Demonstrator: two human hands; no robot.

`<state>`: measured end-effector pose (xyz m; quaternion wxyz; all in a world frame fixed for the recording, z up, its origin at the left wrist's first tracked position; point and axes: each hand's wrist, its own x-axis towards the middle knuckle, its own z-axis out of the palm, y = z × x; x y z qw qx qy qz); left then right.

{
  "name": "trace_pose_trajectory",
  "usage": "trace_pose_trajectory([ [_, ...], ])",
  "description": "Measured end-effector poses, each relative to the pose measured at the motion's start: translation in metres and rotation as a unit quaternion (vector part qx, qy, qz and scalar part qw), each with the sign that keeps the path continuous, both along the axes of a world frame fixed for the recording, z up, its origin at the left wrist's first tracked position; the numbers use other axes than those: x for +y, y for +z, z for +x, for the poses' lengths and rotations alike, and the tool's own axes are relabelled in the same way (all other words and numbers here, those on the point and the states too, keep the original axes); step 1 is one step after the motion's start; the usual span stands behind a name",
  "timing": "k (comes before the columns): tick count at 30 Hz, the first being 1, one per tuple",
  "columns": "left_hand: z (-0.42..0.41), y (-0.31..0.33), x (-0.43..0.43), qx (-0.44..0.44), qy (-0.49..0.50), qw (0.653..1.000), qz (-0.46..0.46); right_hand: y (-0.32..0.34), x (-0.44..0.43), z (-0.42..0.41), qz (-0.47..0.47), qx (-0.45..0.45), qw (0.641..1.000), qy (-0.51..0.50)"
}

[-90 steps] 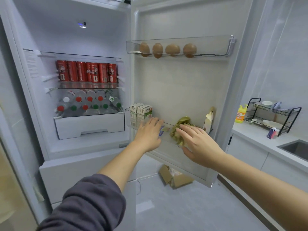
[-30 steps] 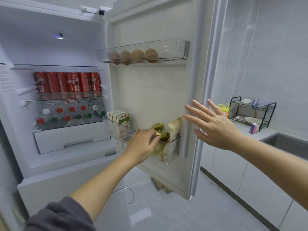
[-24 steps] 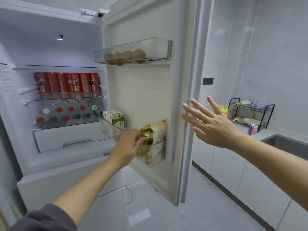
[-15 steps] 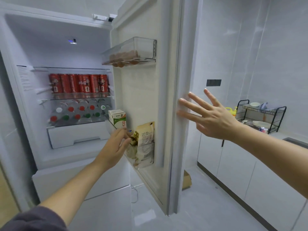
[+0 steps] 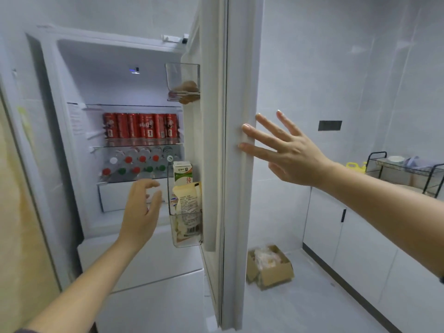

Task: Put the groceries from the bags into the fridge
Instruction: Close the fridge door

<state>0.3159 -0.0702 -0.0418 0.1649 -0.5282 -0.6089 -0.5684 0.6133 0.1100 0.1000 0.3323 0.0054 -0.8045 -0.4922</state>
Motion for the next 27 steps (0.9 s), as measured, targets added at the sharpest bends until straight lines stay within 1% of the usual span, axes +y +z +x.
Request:
trace_pose_trajectory([
  [2,0.022,0.019,-0.011,0.022,0.003,0.998,0.052,-0.001,-0.003,-0.008,-0.004,0.001,1.0,0.014],
  [5,0.062,0.049,-0.02,0.097,-0.011,0.993,0.072,0.0,-0.008,-0.016,-0.008,-0.002,1.0,0.028],
  [8,0.095,0.065,-0.017,0.173,0.01,0.983,0.064,0.0,-0.013,-0.022,-0.007,0.0,1.0,0.031],
  [11,0.113,0.068,-0.008,0.241,0.068,0.967,0.037,0.001,-0.015,-0.024,-0.007,-0.004,1.0,0.028],
  [14,0.122,0.061,0.0,0.287,0.131,0.949,0.016,0.0,-0.017,-0.024,-0.008,-0.006,1.0,0.027],
  [17,0.126,0.052,0.007,0.301,0.168,0.939,0.006,-0.002,-0.018,-0.025,-0.011,-0.002,1.0,0.026],
  [22,0.129,0.05,0.007,0.289,0.178,0.941,-0.007,-0.004,-0.02,-0.028,-0.013,0.002,0.999,0.031],
  [27,0.128,0.047,-0.002,0.278,0.201,0.938,-0.048,-0.001,-0.027,-0.038,-0.002,-0.01,0.999,0.04],
])
